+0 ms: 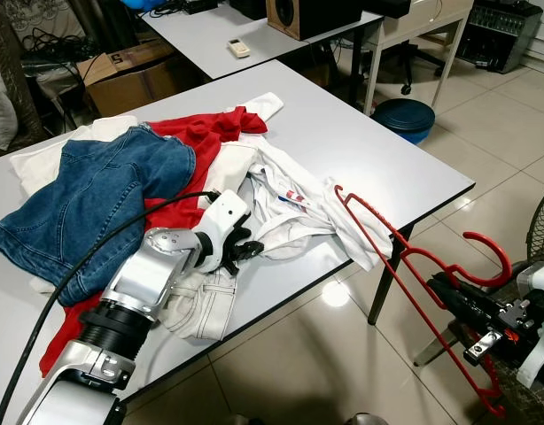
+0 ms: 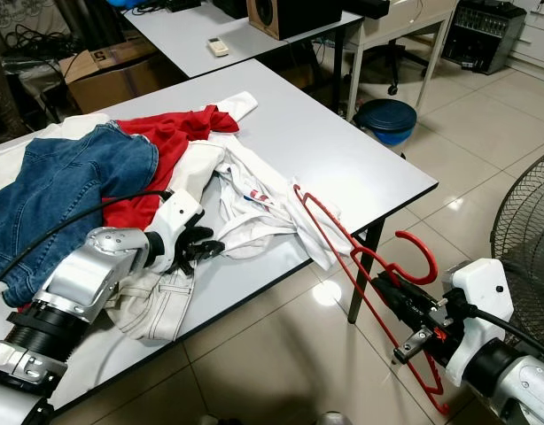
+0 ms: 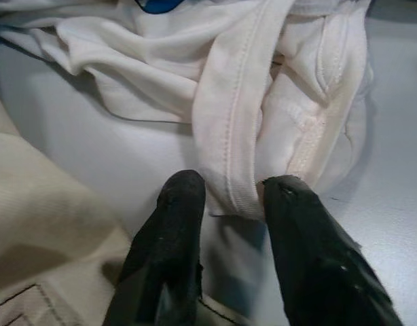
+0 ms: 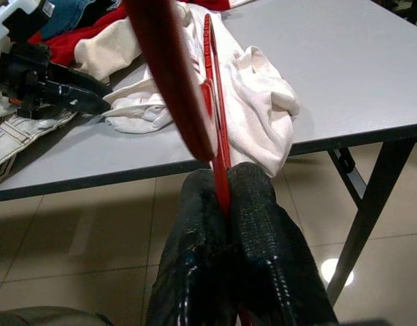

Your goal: Hang hanger

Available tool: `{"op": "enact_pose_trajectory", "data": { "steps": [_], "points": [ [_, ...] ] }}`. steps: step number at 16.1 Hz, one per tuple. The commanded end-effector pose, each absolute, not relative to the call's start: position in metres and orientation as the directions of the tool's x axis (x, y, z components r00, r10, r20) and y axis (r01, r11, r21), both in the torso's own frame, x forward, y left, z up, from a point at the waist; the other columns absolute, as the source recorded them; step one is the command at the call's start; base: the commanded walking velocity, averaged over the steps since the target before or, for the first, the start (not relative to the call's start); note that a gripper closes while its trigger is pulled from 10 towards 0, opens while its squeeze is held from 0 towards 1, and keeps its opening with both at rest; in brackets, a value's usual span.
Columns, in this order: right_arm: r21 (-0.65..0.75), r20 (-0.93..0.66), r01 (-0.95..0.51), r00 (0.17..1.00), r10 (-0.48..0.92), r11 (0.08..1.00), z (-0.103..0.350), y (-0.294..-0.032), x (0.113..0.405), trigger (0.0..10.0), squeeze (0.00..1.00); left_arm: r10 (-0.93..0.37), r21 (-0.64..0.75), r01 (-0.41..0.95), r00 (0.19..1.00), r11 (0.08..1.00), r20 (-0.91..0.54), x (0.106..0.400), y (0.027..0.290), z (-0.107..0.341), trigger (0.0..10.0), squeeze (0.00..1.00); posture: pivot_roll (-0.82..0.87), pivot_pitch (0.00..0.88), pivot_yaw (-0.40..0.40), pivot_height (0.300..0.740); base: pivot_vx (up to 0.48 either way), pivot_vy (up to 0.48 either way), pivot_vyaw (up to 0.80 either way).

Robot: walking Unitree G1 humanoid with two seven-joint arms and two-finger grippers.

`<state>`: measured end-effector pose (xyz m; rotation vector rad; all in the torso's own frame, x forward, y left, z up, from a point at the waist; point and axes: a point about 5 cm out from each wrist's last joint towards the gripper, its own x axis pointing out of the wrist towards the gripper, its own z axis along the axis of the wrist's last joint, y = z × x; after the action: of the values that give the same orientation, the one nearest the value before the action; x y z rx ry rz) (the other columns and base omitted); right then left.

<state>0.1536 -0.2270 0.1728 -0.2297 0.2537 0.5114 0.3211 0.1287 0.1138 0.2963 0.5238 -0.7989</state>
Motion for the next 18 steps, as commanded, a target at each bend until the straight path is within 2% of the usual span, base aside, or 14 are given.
{"op": "enact_pose_trajectory", "data": {
  "steps": [1, 2, 11, 15, 16, 17, 18],
  "points": [
    [-0.164, -0.286, -0.522, 0.837, 0.466, 0.837, 0.179, -0.224, 0.151, 10.0, 0.0, -0.579, 0.074, 0.735, 0.588, 0.674, -0.564, 0.323, 0.13, 0.114, 2.0, 0.0, -0.2, 0.035, 0.131, 0.74, 0.0, 0.0, 0.0],
    [-0.161, -0.288, -0.525, 0.835, 0.469, 0.836, 0.179, -0.224, 0.15, 10.0, 0.0, -0.579, 0.073, 0.734, 0.589, 0.675, -0.564, 0.323, 0.129, 0.113, 0.0, 0.0, -0.2, 0.034, 0.131, 0.74, 0.0, 0.0, 0.0],
    [-0.142, -0.298, -0.55, 0.817, 0.494, 0.823, 0.176, -0.219, 0.144, 10.0, 0.0, -0.578, 0.08, 0.728, 0.601, 0.681, -0.552, 0.326, 0.122, 0.108, 0.0, 0.0, -0.2, 0.029, 0.145, 0.74, 0.0, 0.0, 0.0],
    [-0.071, -0.287, -0.594, 0.782, 0.554, 0.801, 0.175, -0.205, 0.136, 10.0, 0.0, -0.547, 0.296, 0.683, 0.72, 0.668, -0.427, 0.337, 0.131, 0.141, 0.0, 0.0, -0.2, 0.018, 0.149, 0.74, 0.0, 0.0, 0.0],
    [-0.059, -0.284, -0.6, 0.776, 0.563, 0.798, 0.173, -0.201, 0.137, 10.0, 0.0, -0.552, 0.334, 0.675, 0.734, 0.658, -0.396, 0.339, 0.131, 0.15, 0.0, 0.0, -0.19, 0.015, 0.15, 0.74, 0.0, 0.0, 0.0],
    [-0.043, -0.28, -0.602, 0.773, 0.569, 0.797, 0.166, -0.193, 0.141, 10.0, 0.0, -0.597, 0.424, 0.668, 0.741, 0.611, -0.308, 0.339, 0.125, 0.173, 0.0, 0.0, -0.19, 0.012, 0.151, 0.74, 0.0, 0.0, 0.0],
    [-0.041, -0.279, -0.601, 0.774, 0.568, 0.798, 0.165, -0.192, 0.143, 10.0, 0.0, -0.603, 0.442, 0.666, 0.74, 0.601, -0.296, 0.338, 0.124, 0.178, 0.0, 0.0, -0.19, 0.012, 0.151, 0.74, 0.0, 0.0, 0.0]
  ]
}}
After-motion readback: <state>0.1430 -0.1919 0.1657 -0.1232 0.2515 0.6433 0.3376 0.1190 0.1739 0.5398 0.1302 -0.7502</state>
